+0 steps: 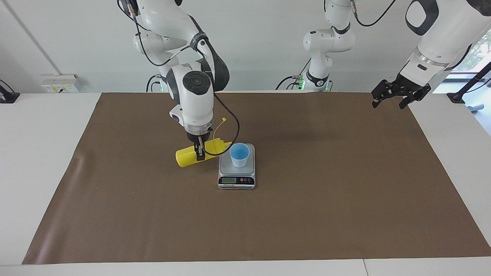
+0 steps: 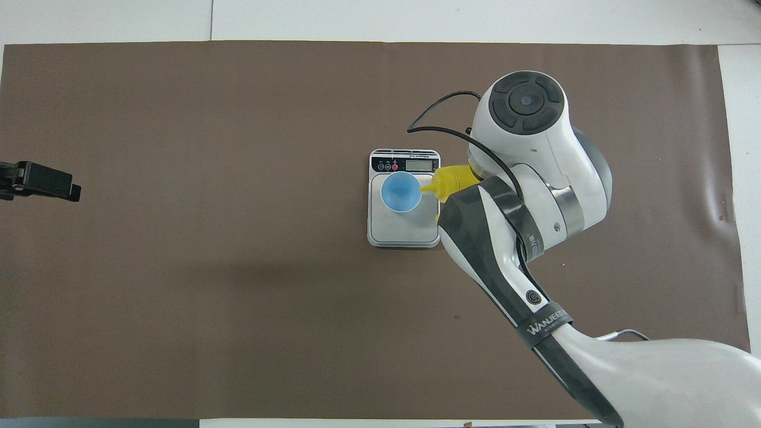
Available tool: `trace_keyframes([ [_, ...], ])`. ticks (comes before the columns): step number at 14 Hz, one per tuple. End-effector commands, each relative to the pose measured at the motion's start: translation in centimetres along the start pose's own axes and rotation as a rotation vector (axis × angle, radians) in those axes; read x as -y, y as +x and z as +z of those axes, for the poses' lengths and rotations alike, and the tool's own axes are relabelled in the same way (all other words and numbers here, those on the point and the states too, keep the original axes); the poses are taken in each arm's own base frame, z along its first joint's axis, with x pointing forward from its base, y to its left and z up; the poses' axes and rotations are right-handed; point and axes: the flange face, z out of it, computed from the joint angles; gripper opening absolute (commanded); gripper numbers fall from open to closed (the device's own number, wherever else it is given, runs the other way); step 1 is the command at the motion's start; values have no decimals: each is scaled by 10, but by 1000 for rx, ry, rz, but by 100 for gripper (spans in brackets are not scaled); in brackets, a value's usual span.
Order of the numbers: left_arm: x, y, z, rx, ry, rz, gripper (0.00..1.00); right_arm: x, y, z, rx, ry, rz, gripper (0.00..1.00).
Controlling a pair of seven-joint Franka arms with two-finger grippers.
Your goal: Pour seasoning into cup on scale with both arms
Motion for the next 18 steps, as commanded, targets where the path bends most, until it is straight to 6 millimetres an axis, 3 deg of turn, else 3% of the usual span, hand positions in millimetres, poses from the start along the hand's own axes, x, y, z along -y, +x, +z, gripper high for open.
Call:
trace_keyframes([
  [1,3,-2,1,21,-12,8,100,6,-24,-7,-110,-10,-42,0],
  [5,3,-3,0,19,-9,6,100,5,-52,1,-227,-12,-25,0],
  [13,1,-4,0,21,-9,11,100,8,-43,5,-319,-3,-27,0],
  [16,1,-4,0,19,-8,11,100,5,-50,9,-365,-19,-29,0],
  [18,1,-4,0,19,-10,11,100,9,-50,1,-356,-9,0,0],
])
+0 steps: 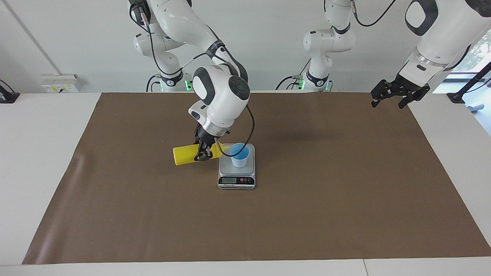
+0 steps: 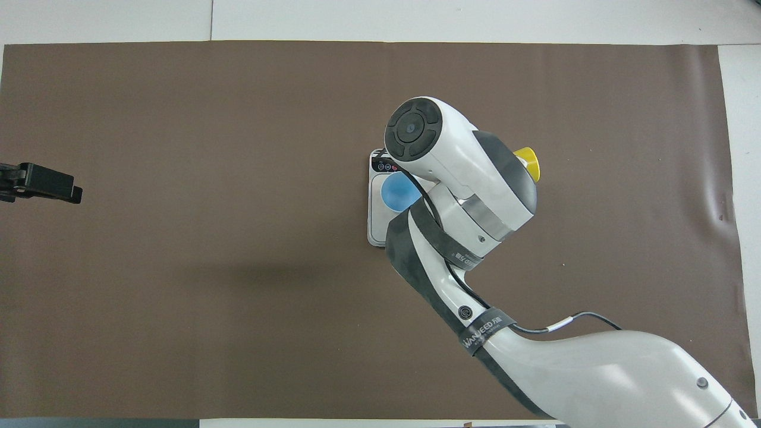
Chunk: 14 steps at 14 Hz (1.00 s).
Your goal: Pour seasoning into cup on scale with both arms
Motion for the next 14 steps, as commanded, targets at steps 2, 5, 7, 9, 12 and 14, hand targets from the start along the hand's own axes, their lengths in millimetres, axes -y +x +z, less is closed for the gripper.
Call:
trace_keyframes([
  [2,1,-3,-1,10,-9,9,100,10,12,-13,-10,-9,63,0],
  [5,2,-4,-1,12,-8,9,100,17,40,-18,103,-44,135,0],
  [7,2,-4,-1,11,-8,9,100,18,67,-14,162,-71,178,0],
  [9,2,-4,-1,11,-8,9,100,16,107,-12,293,-106,244,0],
  [12,2,-4,-1,11,-8,9,100,7,189,4,520,-148,316,0],
  [14,2,-4,-1,12,-8,9,100,-9,248,19,674,-141,329,0],
])
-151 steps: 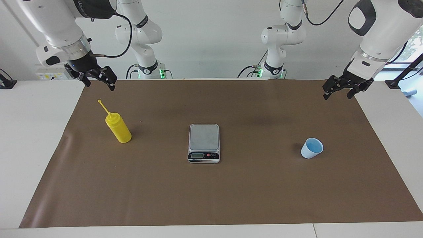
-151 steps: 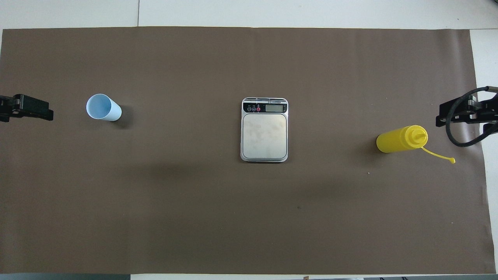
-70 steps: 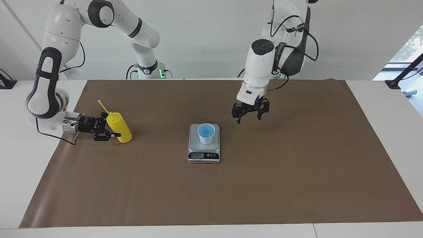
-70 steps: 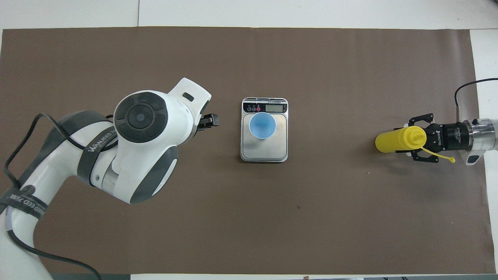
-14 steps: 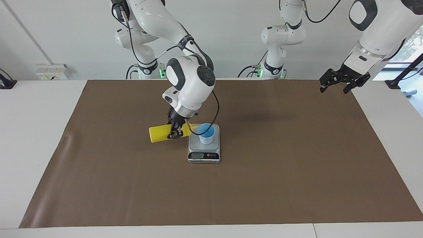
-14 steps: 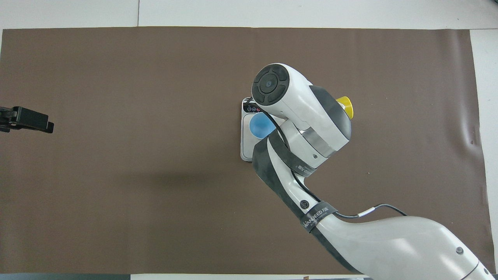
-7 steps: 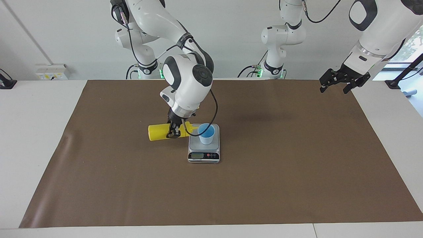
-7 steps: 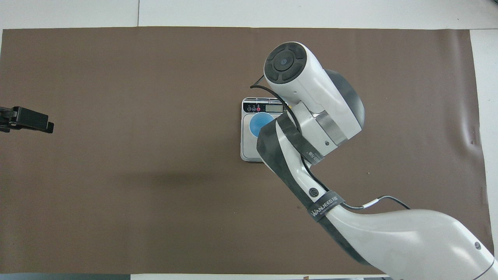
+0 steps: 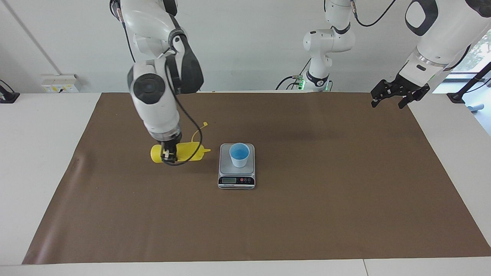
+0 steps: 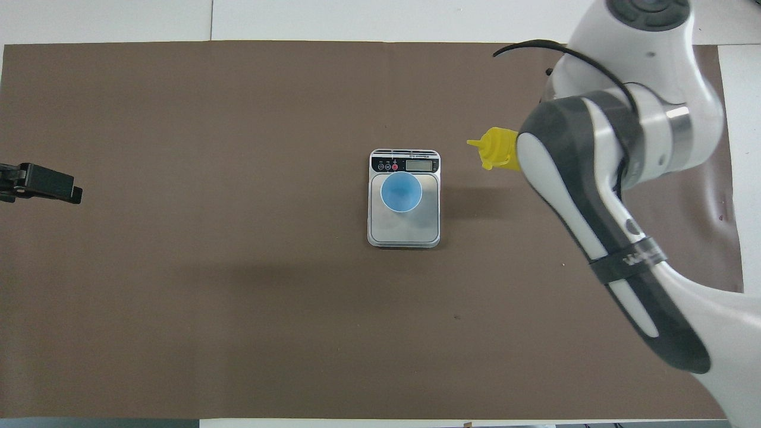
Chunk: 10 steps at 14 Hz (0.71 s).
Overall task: Pour seasoning into cup on scale with both arms
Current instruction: 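Carry the yellow bottle back with the right gripper to its start spot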
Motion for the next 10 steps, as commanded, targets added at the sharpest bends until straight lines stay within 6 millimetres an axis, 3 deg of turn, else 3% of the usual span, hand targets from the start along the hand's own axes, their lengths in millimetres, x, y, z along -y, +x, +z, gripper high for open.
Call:
trace_keyframes([
  [1,2,-3,-1,9,-8,9,100,-8,82,-31,203,-19,-22,0],
  [3,2,-3,-1,9,-8,9,100,-8,142,-35,373,-14,-46,0],
  [6,2,-3,-1,9,-9,9,100,-25,222,-16,629,26,-61,0],
  [8,1,-4,-1,10,-9,9,100,-48,253,9,747,58,-30,0],
  [10,1,-4,-1,10,-9,9,100,-69,269,41,835,73,5,0],
])
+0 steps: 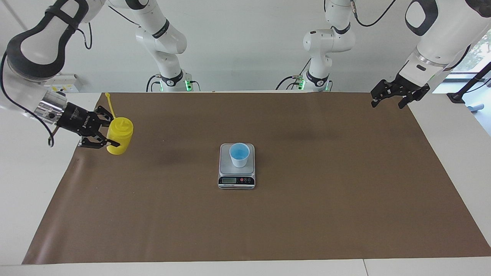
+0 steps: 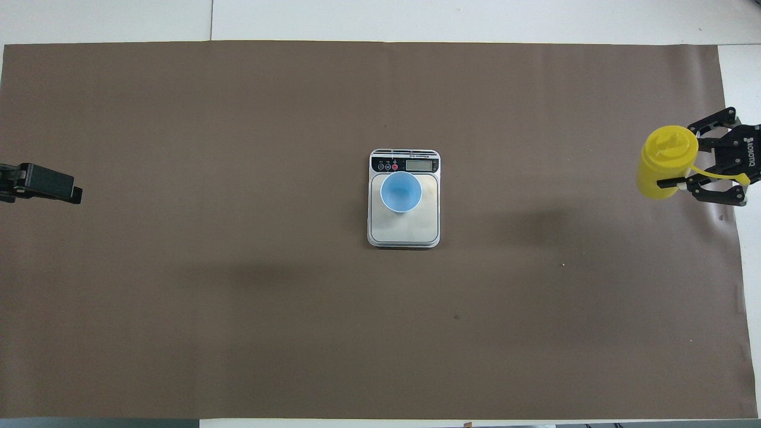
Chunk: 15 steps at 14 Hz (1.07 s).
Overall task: Pour seasoning into cup on scale with both arms
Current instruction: 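Carry the yellow bottle back with the right gripper to its start spot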
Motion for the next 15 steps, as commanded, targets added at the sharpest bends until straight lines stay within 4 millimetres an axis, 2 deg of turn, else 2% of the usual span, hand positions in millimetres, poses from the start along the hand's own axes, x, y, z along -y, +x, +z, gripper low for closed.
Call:
trace_keyframes([
  [1,2,-3,-1,10,-8,9,100,-44,24,26,128,64,-4,0],
  [3,2,-3,-1,8,-9,8,100,-51,43,37,181,79,25,0],
  [8,2,-3,-1,8,-8,9,100,-42,116,72,347,73,-90,0],
  [11,2,-3,-1,8,-8,9,100,-53,138,95,380,67,-161,0],
  [15,2,-3,-1,8,-8,9,100,-69,166,106,441,105,-139,0],
])
